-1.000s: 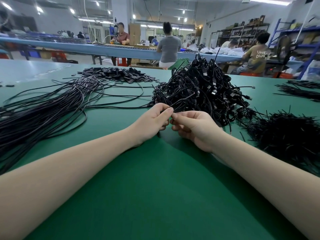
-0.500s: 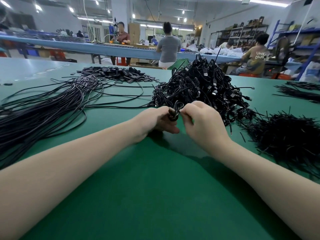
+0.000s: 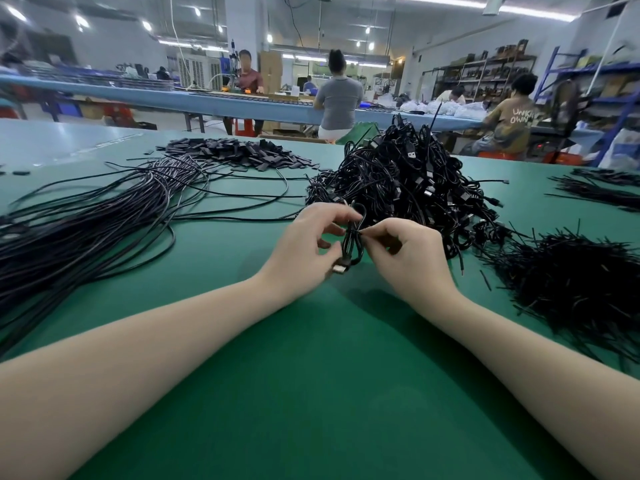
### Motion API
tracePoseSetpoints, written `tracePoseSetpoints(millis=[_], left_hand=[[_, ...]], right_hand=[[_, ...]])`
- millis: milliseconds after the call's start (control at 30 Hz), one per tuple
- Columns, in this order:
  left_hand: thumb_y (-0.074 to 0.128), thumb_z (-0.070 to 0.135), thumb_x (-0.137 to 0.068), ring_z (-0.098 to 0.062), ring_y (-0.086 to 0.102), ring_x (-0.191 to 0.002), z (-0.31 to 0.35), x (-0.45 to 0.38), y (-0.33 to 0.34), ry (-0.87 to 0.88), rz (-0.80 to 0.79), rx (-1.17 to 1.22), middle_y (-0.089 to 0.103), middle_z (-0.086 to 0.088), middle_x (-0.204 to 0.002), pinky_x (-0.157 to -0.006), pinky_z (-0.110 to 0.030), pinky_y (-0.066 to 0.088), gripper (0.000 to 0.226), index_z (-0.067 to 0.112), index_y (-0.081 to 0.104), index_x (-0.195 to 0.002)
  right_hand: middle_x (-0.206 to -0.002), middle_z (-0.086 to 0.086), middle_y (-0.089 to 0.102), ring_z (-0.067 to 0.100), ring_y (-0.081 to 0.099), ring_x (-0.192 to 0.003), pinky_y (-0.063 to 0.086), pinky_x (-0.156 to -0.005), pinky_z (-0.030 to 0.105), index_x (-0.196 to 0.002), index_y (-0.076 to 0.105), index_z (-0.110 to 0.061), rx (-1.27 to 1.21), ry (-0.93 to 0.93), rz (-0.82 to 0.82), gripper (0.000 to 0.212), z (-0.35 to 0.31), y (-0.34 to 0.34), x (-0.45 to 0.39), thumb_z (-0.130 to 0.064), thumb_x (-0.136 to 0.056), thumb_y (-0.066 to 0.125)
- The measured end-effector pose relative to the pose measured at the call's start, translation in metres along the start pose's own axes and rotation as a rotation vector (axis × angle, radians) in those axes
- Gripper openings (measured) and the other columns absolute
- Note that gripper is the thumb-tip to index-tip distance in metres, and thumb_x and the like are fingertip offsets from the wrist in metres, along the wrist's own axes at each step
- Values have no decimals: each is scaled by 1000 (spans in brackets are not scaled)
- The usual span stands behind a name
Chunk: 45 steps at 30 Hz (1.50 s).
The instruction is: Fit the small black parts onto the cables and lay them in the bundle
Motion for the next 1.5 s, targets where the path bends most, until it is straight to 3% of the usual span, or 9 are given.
tracePoseSetpoints(millis=[300,433,633,933,1100,1167,1300,1367,1500], left_hand=[[75,6,-79,8,56,-94,-2,-3,-6,44,170,-12,60,20,-95,-77,-12,50,37,41,68,-87],[74,9,-81,9,56,-91,-5,-6,-6,30,175,-55,64,18,-91,-76,-5,41,14,18,76,-92],[69,16,-86,12,58,-90,1,-2,-5,65,142,-45,62,31,-89,-76,-6,42,21,36,65,-91],[62,22,-91,5,57,-87,0,-1,-3,90,113,-77,62,21,-83,-72,-8,42,15,35,56,-87],[57,19,-95,-8,54,-69,-5,-3,1,-23,73,34,62,4,-76,-69,-21,45,3,19,55,-95],[59,20,-95,-18,55,-68,-6,-5,0,-226,55,256,64,-17,-75,-69,-37,47,16,22,46,-104],[60,28,-93,-15,59,-47,-9,-4,-3,-507,-106,587,65,1,-60,-47,-22,47,22,30,46,-110],[56,26,-96,-15,62,-52,-4,-3,-3,-479,-163,599,65,1,-65,-46,-19,45,9,33,61,-93],[47,0,-91,-6,62,-79,-5,-3,1,-364,-112,484,67,4,-95,-61,-18,48,45,36,74,-91]], right_hand=[[-70,-15,68,-1,63,-65,50,-66,15,-79,69,-31,-198,133,-139,27,-1,5,-1,-5,-85,68],[-66,-5,71,4,66,-65,50,-64,16,-76,70,-29,-354,255,-183,22,2,8,-2,-9,-85,69],[-63,-3,69,8,65,-62,49,-62,19,-75,68,-19,-468,362,-181,11,4,12,0,-14,-84,72],[-68,-4,69,5,64,-62,48,-61,19,-80,69,-19,-539,408,-237,13,3,12,1,-9,-88,66],[-74,-7,68,4,60,-66,45,-63,12,-82,71,-17,-38,41,-79,10,-10,5,0,-9,-85,67],[-78,3,68,17,62,-71,49,-67,23,-84,71,-7,138,-173,-30,6,-19,1,2,-5,-85,66],[-73,11,66,32,64,-65,52,-61,38,-79,70,-1,444,-548,69,18,-27,-3,4,-8,-89,56],[-75,10,67,31,65,-67,52,-61,38,-81,71,-3,444,-541,85,17,-26,-4,4,-8,-88,57],[-81,12,70,35,65,-70,51,-65,43,-85,71,-1,307,-367,87,5,-17,-9,3,-1,-83,67]])
Point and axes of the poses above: each hand's wrist, its own x-axis away from the middle knuckle, its own y-axis out of the palm, z = x × y, the point moved 3 cm from there along -x, towards the middle knuckle
